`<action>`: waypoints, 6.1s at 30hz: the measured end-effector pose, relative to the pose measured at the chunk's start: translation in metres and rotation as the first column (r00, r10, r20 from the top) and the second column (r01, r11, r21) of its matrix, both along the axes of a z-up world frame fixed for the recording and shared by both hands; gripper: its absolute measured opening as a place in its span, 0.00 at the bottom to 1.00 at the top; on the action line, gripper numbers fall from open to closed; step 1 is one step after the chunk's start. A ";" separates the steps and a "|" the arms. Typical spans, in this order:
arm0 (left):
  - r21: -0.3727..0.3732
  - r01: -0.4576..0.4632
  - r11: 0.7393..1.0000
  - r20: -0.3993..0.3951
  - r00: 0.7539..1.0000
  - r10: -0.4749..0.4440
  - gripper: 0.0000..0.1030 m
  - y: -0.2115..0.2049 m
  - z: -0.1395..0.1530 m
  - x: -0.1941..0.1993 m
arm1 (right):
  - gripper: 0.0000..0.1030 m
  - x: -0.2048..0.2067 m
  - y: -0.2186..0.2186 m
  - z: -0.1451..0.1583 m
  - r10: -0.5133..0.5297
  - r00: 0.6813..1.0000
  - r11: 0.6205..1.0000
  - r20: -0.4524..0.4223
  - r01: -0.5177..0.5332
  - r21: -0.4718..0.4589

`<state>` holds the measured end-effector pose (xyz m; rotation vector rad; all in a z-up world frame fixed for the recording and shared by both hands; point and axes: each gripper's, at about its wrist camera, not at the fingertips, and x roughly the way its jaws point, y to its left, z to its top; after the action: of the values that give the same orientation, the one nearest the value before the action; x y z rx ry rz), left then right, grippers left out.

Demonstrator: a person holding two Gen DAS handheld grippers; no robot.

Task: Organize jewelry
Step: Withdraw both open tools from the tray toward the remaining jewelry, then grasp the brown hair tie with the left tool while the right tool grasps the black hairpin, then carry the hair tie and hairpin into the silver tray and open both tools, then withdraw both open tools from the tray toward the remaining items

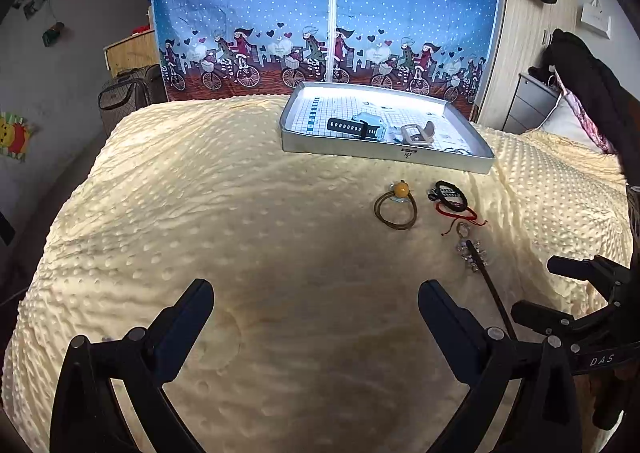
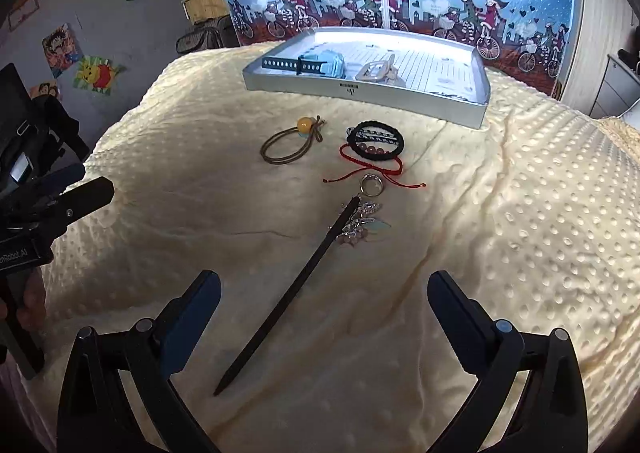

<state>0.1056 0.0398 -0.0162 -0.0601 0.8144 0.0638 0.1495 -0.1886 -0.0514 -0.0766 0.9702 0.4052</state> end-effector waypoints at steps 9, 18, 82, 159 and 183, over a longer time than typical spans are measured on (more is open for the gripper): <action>-0.109 0.031 0.994 -0.059 0.998 -0.038 0.85 -0.013 -0.021 0.069 | 0.76 0.034 0.013 -0.027 0.072 0.994 0.997 -0.077 -0.071 0.018; -0.127 0.134 0.983 -0.145 0.978 -0.152 0.50 -0.045 -0.055 0.137 | 0.57 0.062 0.009 -0.050 0.062 0.985 0.998 -0.159 -0.064 -0.004; -0.137 0.278 0.951 -0.227 0.925 -0.304 0.03 -0.059 -0.065 0.122 | 0.05 0.076 -0.011 -0.061 0.140 0.975 0.976 -0.174 -0.106 0.189; -0.100 0.058 0.993 0.155 0.987 -0.042 0.93 -0.069 0.026 0.223 | 0.85 0.227 -0.080 0.017 -0.293 0.948 0.922 0.124 0.246 0.297; -0.144 -0.037 0.989 0.375 0.923 0.089 1.00 -0.041 0.084 0.073 | 0.99 0.044 -0.093 0.095 -0.253 0.838 0.949 0.484 0.117 0.293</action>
<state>0.1783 -0.0015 0.0679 -0.2206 0.4255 0.0557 0.1932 -0.2817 0.0440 0.1381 0.3788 0.3000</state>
